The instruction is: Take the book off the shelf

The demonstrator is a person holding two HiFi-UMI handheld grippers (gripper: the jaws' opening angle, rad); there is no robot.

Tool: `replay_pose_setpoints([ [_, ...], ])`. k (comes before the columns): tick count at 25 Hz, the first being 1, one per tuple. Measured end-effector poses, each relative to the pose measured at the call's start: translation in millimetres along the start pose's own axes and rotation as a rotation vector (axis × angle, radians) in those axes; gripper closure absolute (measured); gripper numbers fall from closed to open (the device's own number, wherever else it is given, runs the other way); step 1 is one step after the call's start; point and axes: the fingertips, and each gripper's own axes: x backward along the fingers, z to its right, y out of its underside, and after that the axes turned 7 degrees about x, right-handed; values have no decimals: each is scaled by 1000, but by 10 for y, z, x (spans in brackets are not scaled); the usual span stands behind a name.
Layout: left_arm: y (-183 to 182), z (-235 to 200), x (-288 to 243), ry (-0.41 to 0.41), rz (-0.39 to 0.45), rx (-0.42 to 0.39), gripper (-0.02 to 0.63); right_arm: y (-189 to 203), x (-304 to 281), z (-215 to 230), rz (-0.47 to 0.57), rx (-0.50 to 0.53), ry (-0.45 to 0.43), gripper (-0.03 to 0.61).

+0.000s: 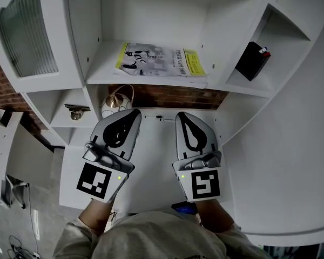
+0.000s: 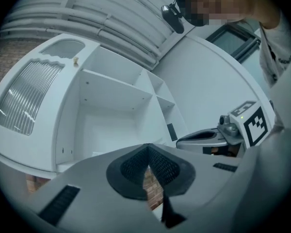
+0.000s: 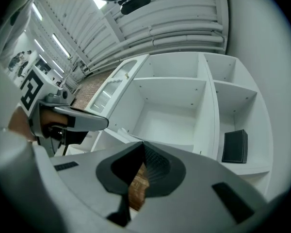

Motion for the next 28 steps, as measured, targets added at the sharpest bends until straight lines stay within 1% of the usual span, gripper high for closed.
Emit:
replay_pose_setpoints([
  [3,-57,-28,-53,-5,-6,-53,604,-37,-37,64,9,41,-2,561],
  [5,-98,-46,-93,-6,-9,-103,604,-64,-69,98,20,79,-5,561],
  [9,-177,-47,-187,1,-23,-291,604,-61,-132,138,17,133,-24,561],
  [14,-223,-104,-324,-30,-53,-459,604,-70,-224,185,4,230,-43,561],
  [17,-249,-100,-396,-31,-59,-520,604,-61,-268,184,-16,278,-60,561],
  [20,-170,-71,-463,-3,-98,-551,604,-54,-315,190,-30,317,-65,561],
  [22,-96,-58,-506,12,-135,-587,604,-54,-348,203,-37,345,-64,561],
  [25,-10,-85,-558,7,-193,-679,604,-56,-407,214,-52,399,-66,561],
  [28,41,-120,-598,-11,-236,-778,604,-23,-473,187,-86,480,-97,561],
])
